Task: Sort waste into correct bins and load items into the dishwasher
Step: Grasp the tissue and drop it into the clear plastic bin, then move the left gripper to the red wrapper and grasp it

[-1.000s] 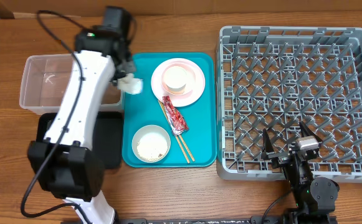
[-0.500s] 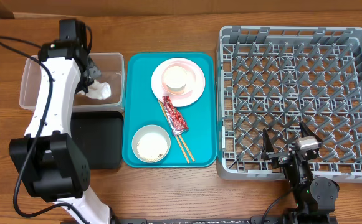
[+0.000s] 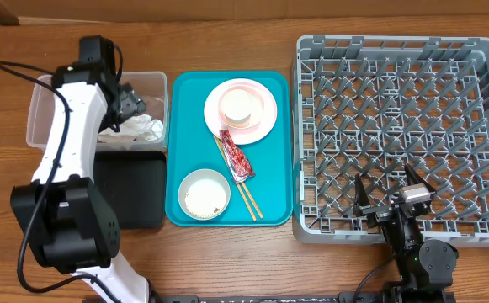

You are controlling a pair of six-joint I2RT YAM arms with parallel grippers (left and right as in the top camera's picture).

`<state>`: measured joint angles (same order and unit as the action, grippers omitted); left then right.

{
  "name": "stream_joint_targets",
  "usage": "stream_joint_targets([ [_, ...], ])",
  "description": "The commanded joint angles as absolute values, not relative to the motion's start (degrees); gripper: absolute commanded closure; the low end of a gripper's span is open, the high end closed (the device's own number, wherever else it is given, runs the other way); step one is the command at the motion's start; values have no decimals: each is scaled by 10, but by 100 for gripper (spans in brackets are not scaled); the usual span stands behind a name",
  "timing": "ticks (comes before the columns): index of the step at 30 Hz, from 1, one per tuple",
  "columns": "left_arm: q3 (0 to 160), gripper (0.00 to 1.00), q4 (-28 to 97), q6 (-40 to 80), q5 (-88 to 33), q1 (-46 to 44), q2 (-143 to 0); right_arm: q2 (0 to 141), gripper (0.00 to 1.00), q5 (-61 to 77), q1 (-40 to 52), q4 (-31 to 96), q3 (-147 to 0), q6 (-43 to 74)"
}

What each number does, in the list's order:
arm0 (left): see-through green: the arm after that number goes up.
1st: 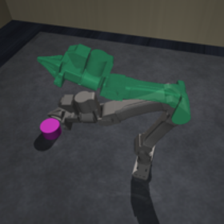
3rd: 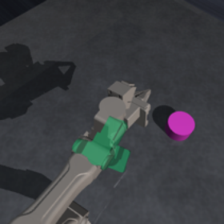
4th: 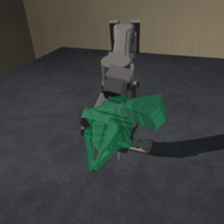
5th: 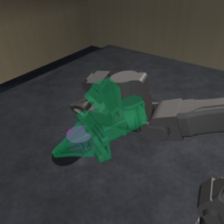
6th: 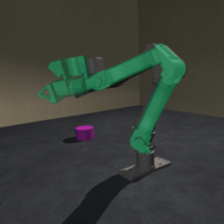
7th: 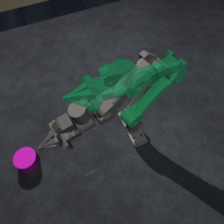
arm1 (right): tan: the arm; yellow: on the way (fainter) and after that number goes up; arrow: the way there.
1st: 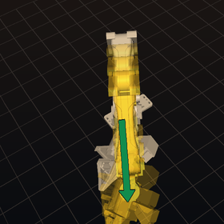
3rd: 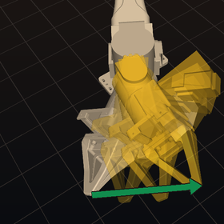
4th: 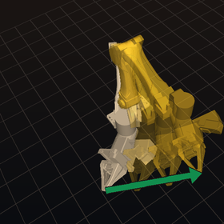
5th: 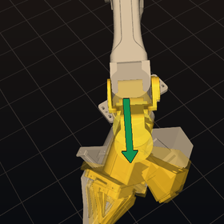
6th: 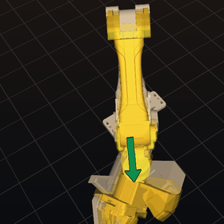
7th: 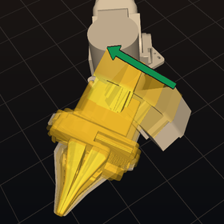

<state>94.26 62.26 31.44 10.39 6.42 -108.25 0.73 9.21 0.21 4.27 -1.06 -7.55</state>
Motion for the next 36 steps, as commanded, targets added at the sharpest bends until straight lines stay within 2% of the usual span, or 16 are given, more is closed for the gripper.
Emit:
stream_joint_targets([
  [1, 1015, 4, 657, 279, -41, 59, -1068, 2, 0, 95, 6, 39, -4, -75],
  [2, 1026, 9, 668, 262, -90, 55, -1063, 2, 0, 95, 6, 39, -4, -75],
  [3, 1030, 20, 675, 248, -129, 52, -1058, 2, 0, 95, 6, 40, -4, -75],
  [5, 1031, 56, 686, 204, -214, 41, -1046, 2, 0, 95, 6, 40, -4, -75],
  [6, 1031, 78, 694, 190, -238, 32, -1044, 2, 0, 95, 6, 39, -4, -75],
  [7, 1031, 96, 706, 180, -250, 21, -1044, 2, 0, 95, 6, 39, -4, -75],
  [13, 1018, 96, 771, 152, -207, -69, -1047, 2, 0, 95, 6, 40, -4, -75],
  [19, 990, 96, 757, 184, -127, -173, -1047, 2, 0, 95, 6, 39, -4, -75],
  [22, 966, 89, 729, 221, -86, -231, -1047, 2, 0, 95, 6, 40, -4, -75],
  [24, 948, 73, 705, 224, -84, -257, -1047, 2, 0, 95, 6, 40, -4, -75],
  [28, 912, 58, 662, 224, -84, -296, -1047, 2, 0, 95, 6, 39, -4, -75],
  [36, 840, 55, 579, 270, -68, -314, -1047, 2, 0, 95, 6, 40, -4, -75],
])
